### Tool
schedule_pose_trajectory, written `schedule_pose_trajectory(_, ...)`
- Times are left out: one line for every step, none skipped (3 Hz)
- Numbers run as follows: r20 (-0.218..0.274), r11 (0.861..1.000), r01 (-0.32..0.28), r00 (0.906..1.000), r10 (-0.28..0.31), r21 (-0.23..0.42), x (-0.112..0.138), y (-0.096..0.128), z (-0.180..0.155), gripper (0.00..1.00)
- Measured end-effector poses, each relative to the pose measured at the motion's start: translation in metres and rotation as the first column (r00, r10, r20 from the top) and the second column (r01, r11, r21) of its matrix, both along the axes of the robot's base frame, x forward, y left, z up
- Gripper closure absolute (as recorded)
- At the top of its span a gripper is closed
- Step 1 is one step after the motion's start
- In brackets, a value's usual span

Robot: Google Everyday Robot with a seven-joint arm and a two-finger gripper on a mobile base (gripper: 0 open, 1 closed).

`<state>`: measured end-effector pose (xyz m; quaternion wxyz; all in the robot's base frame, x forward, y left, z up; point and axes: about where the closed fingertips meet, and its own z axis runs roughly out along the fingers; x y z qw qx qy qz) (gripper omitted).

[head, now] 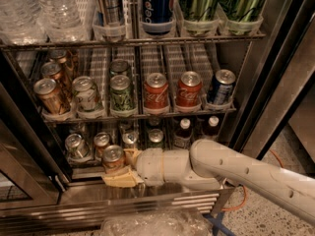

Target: Pick orange can from bottom shelf of fridge

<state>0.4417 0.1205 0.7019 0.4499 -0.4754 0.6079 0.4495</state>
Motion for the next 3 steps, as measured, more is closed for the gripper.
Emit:
schedule_pose_trajectory(-0.053, 0.999, -0.048, 0.9975, 0.047, -0.013, -0.017, -0.013, 0.016, 1.0)
schedule_pose_trajectory(-0.074, 0.998, -0.059, 0.9956, 0.057, -0.022, -0.034, -0.022, 0.028, 1.0)
schedule_pose_trajectory(-0.078, 1.0, -0.006, 0.9969, 0.005, -0.023, -0.053, -0.029, 0.046, 1.0)
